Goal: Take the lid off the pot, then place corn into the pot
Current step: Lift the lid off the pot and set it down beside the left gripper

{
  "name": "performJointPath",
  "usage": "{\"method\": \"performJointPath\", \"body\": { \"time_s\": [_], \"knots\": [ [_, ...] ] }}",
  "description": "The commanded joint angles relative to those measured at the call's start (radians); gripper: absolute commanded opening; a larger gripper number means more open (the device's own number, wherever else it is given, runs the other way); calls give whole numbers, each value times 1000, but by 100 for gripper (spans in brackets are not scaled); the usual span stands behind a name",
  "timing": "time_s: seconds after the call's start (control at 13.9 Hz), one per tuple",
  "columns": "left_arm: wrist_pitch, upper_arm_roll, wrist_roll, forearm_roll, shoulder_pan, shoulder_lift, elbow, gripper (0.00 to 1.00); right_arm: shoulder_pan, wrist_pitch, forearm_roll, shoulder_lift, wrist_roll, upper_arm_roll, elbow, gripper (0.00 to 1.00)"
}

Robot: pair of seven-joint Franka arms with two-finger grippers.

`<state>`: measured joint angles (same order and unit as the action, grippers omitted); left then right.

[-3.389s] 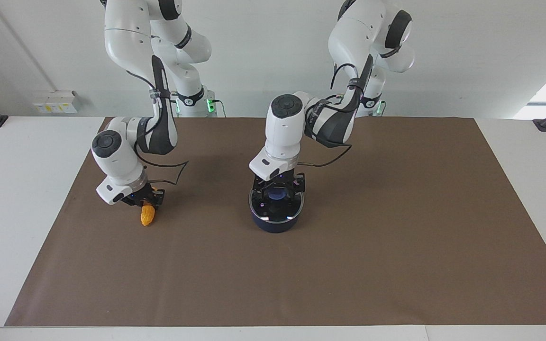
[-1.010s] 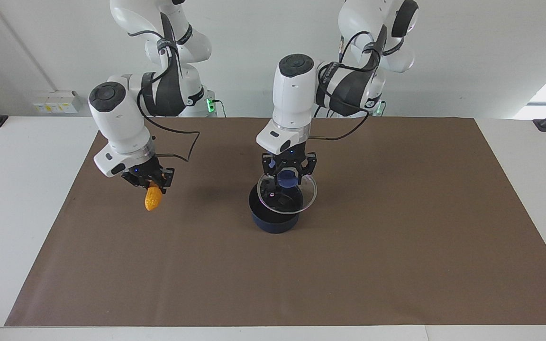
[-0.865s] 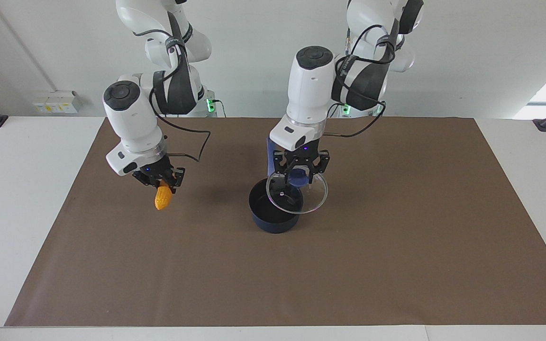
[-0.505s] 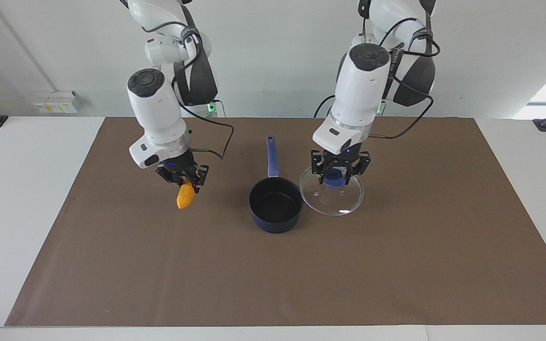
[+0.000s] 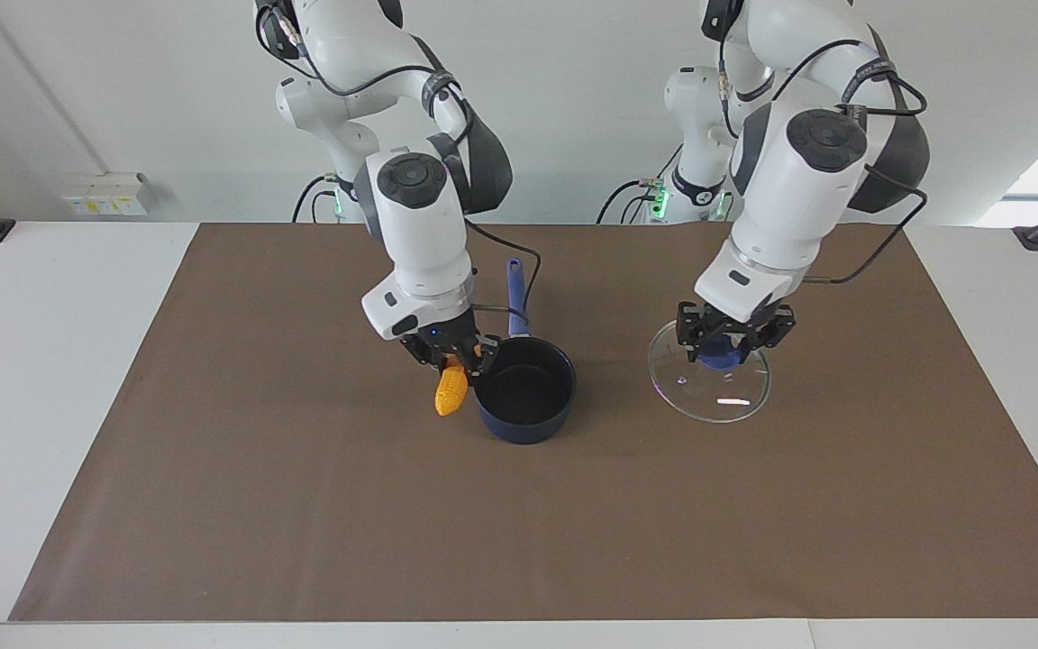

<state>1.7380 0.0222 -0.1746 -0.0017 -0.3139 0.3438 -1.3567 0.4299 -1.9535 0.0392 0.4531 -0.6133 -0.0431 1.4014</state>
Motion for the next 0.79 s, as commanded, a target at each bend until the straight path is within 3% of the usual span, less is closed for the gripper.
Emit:
{"method": "performJointPath", "body": {
  "time_s": [0.0,0.29,0.72],
  "knots": [
    [-3,-8,98,-14,77,-66,-90,0,39,41,11,84,-48,2,-105,0],
    [-6,-8,234,-14,177,-71,-110,0,99,27,14,118,-62,2,-88,0],
    [64,-8,392,-15,277,-158,-277,0,105,16,18,125,-32,8,-48,0]
  ]
}}
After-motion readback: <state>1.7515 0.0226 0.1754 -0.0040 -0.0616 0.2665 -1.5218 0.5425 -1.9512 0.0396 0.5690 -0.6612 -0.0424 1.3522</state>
